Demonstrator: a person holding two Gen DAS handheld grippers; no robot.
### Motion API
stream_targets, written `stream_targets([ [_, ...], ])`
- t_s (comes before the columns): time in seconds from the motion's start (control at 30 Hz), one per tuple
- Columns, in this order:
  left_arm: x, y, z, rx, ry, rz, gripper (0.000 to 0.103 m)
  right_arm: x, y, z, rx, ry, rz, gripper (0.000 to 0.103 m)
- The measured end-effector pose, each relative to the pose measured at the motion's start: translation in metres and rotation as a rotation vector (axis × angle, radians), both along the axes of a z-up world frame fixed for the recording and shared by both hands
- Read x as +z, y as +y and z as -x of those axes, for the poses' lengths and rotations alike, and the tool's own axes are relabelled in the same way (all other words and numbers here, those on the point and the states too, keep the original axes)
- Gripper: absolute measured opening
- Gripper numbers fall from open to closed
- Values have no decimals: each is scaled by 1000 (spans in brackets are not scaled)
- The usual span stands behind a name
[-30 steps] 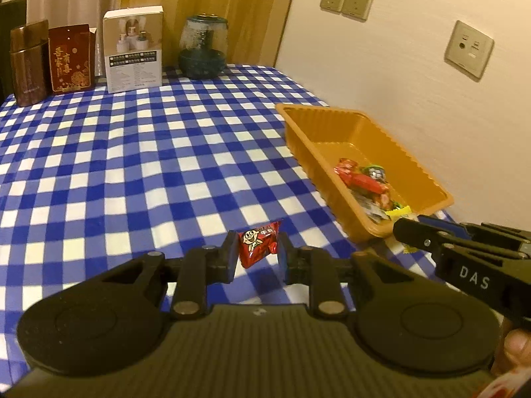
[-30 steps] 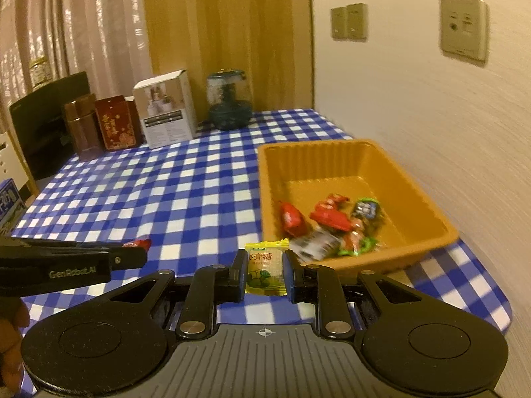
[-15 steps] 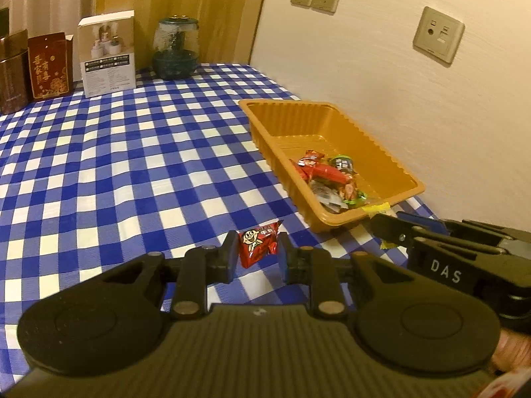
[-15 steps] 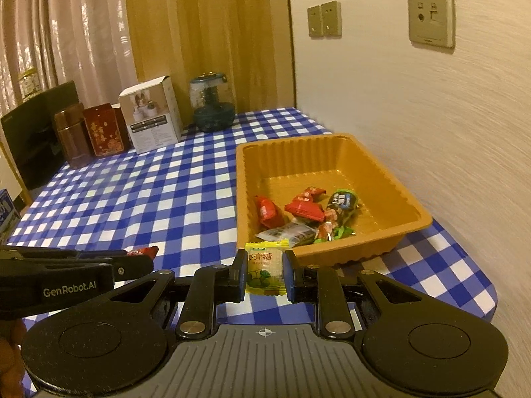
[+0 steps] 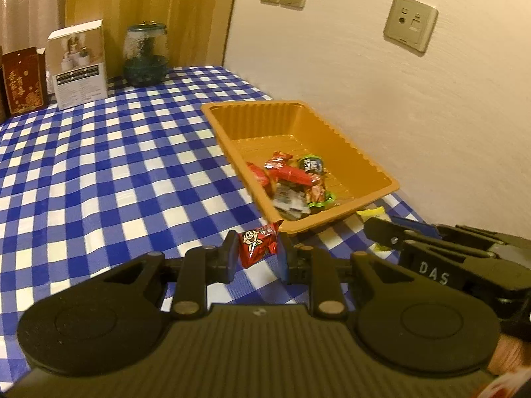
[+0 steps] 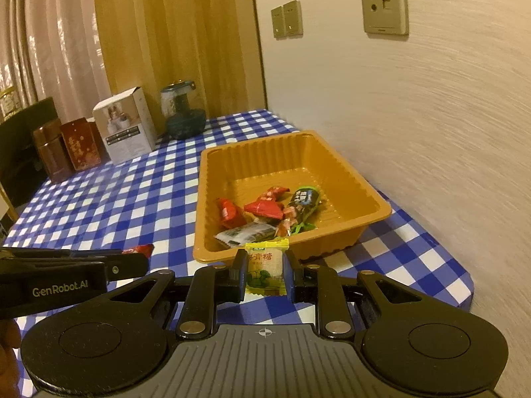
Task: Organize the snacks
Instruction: 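Carry red candy in left tool and yellow packet in right tool over the tray, then open left tool to drop red candy while right tool lowers and releases yellow packet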
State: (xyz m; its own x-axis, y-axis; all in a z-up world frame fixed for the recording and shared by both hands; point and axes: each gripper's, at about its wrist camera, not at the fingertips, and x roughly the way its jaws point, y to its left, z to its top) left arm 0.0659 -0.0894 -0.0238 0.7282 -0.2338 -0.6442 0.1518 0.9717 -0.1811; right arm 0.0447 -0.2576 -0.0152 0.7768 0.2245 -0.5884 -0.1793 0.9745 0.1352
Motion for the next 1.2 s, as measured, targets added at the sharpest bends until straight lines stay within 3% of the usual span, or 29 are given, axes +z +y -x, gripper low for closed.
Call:
stream_targets([
  [0.5,14,-32,-23,-63,-36,17,22,15,-19,-18,-48,-33,-28,23],
  [1.2,11,-42,-90,-104,-65,19,22,18,-40,-82,-60,-58,-36,23],
])
